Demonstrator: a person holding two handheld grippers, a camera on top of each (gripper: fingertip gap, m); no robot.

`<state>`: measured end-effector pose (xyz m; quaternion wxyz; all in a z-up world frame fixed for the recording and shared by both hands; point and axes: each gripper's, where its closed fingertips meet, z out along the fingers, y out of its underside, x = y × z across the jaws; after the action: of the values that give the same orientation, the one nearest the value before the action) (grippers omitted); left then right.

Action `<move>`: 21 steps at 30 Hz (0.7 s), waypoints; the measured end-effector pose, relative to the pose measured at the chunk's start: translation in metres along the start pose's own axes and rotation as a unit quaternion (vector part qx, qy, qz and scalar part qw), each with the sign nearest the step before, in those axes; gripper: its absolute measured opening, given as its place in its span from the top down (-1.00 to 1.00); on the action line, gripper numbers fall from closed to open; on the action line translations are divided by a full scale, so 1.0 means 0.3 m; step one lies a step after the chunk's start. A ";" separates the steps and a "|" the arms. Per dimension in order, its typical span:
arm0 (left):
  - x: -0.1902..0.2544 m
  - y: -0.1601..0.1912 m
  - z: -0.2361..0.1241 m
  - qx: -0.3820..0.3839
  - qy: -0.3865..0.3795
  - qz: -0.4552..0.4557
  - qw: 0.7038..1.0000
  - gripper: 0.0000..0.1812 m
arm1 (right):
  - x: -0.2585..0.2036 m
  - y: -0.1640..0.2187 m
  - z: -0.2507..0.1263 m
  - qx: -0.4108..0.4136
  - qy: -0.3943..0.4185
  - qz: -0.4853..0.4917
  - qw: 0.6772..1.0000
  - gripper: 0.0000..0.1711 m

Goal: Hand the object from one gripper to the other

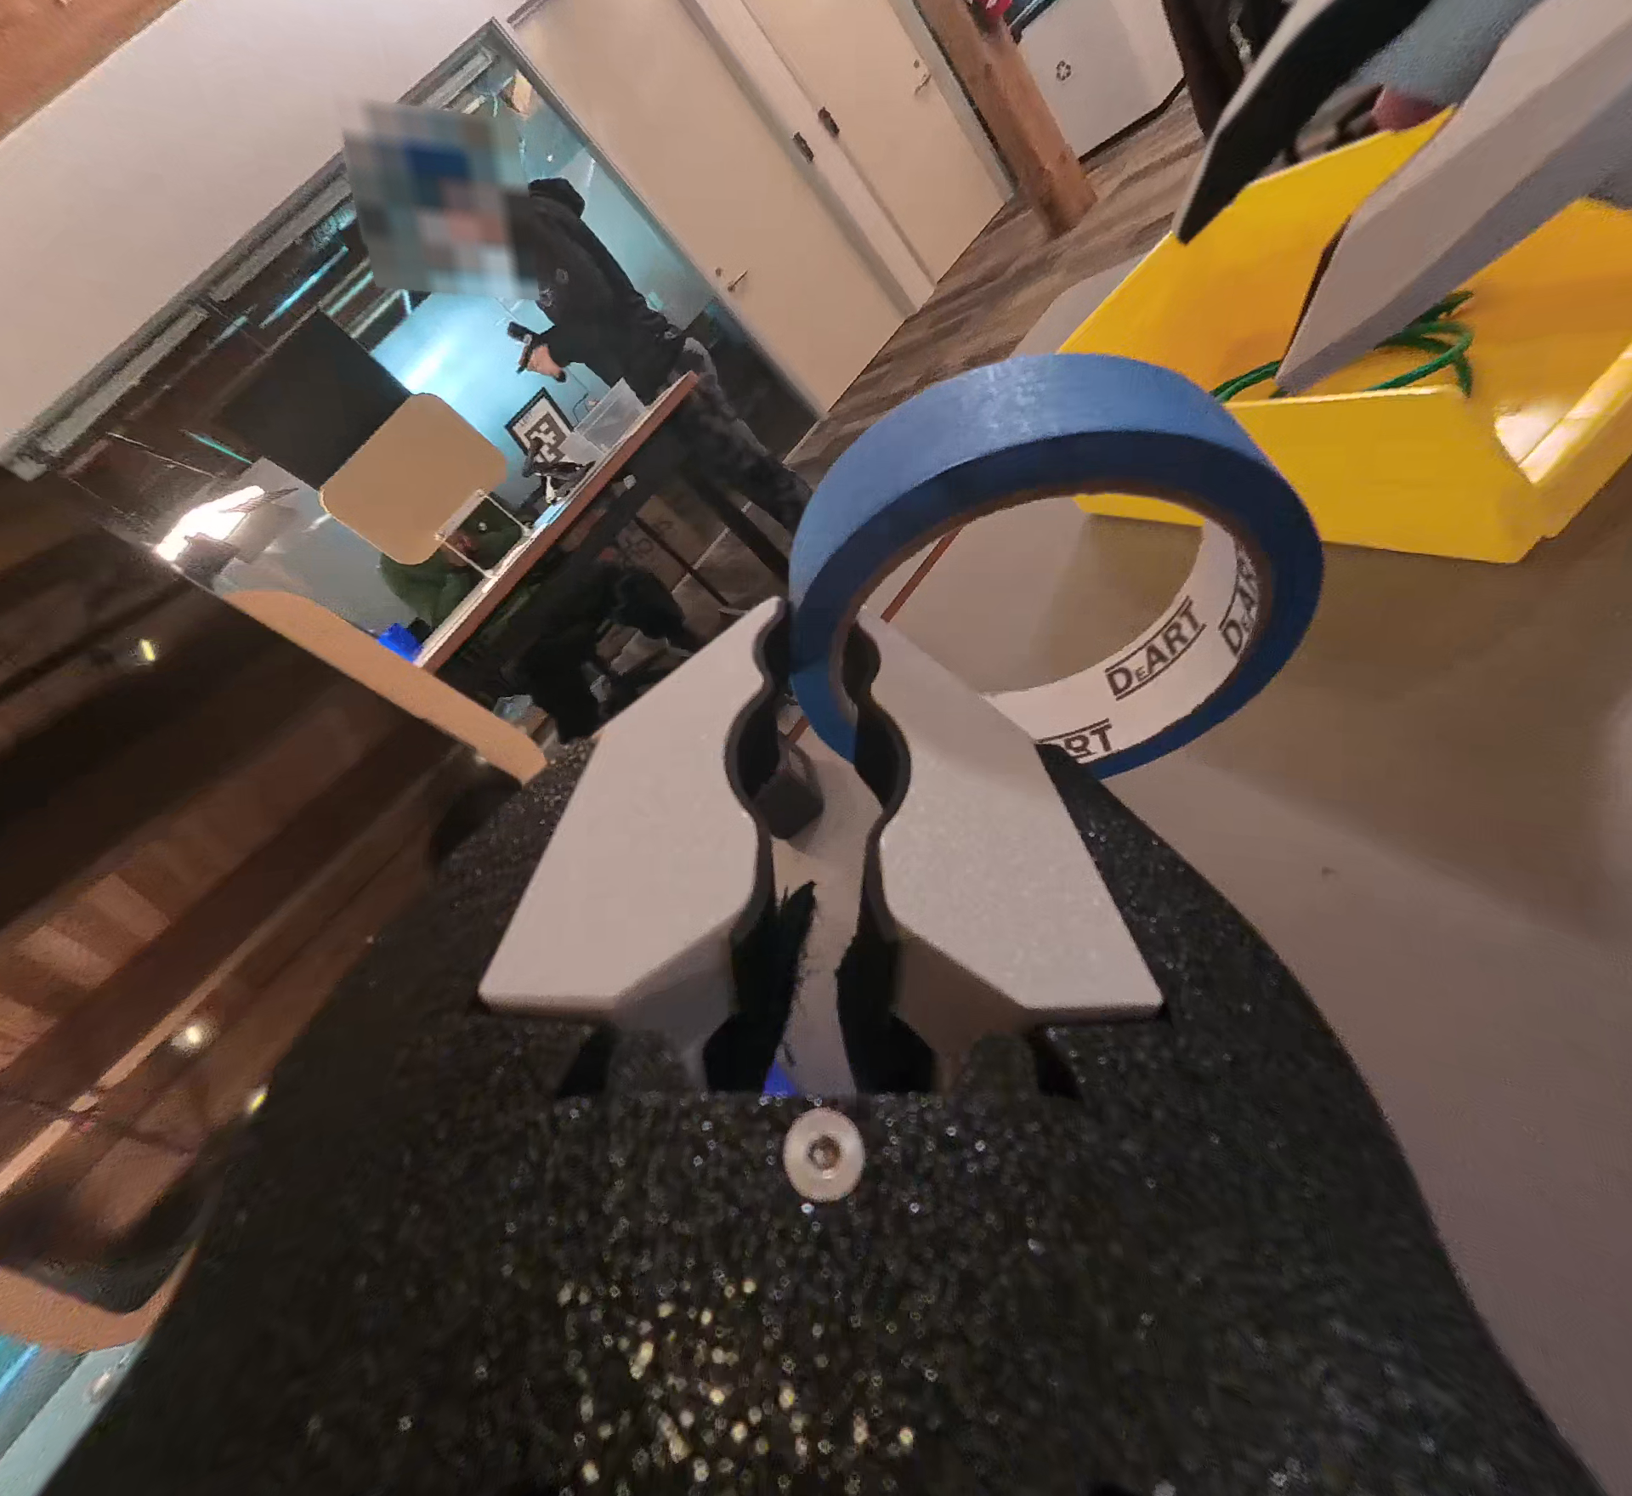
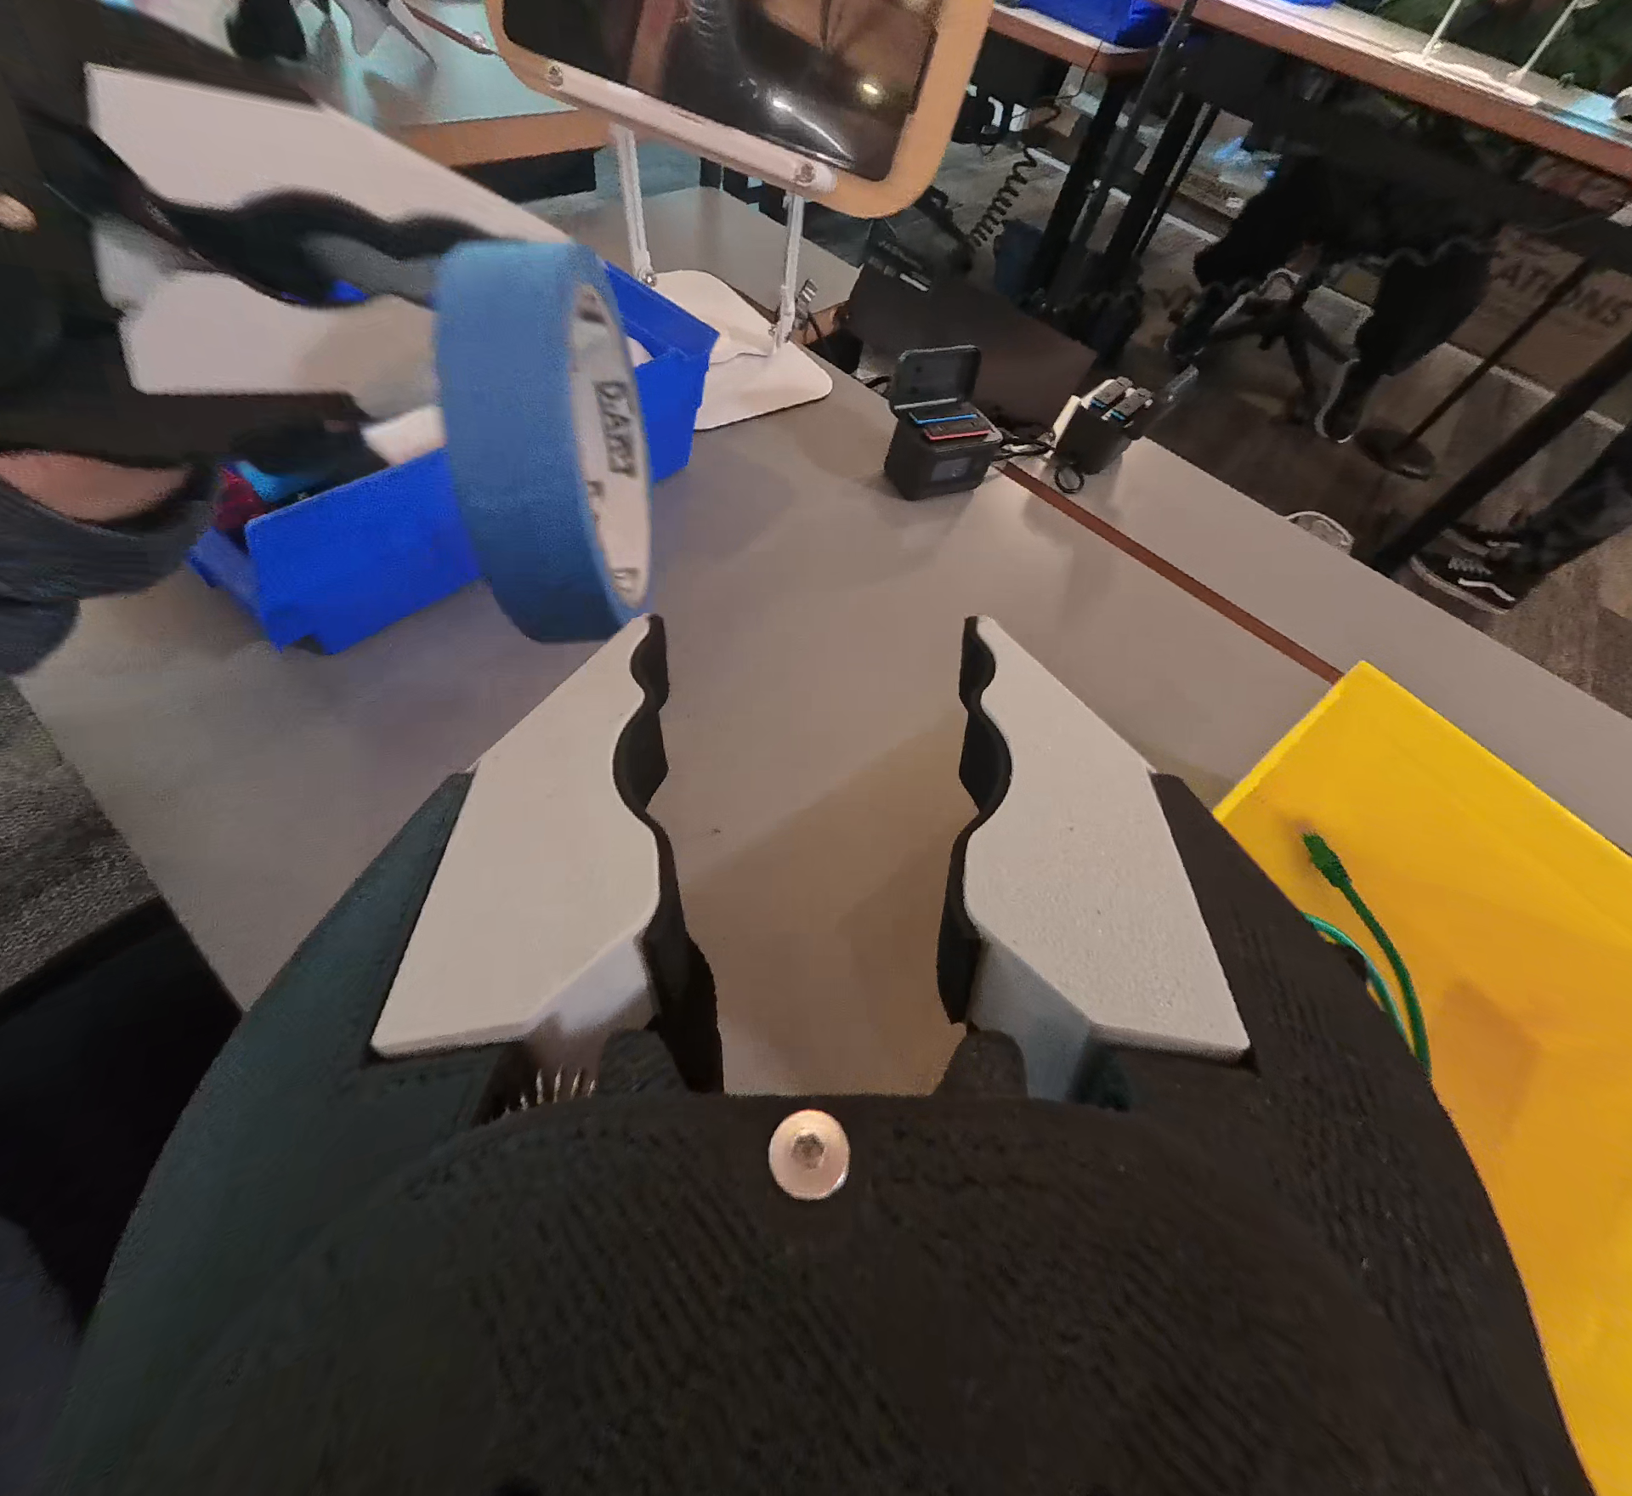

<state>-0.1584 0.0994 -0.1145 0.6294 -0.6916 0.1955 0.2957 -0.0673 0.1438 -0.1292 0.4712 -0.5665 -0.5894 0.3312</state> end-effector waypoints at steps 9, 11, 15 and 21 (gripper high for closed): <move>0.037 0.002 0.022 0.010 -0.007 -0.025 1.000 0.91 | -0.152 -0.028 0.003 0.018 -0.112 0.023 0.993 0.22; 0.032 -0.003 0.019 0.012 -0.014 -0.032 0.999 0.91 | -0.180 -0.018 0.021 0.013 -0.126 0.017 0.992 0.21; 0.041 -0.030 0.011 0.031 -0.014 -0.047 0.998 0.90 | -0.217 0.008 0.062 0.004 -0.139 0.010 0.990 0.22; 0.062 -0.054 0.002 0.037 0.008 -0.052 0.998 0.89 | -0.203 0.013 0.073 0.027 -0.114 -0.077 0.990 0.74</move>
<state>-0.1342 0.1040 -0.1145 0.6673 -0.6793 0.1752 0.2501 -0.0915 0.0879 -0.1511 0.4402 -0.4644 -0.6723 0.3723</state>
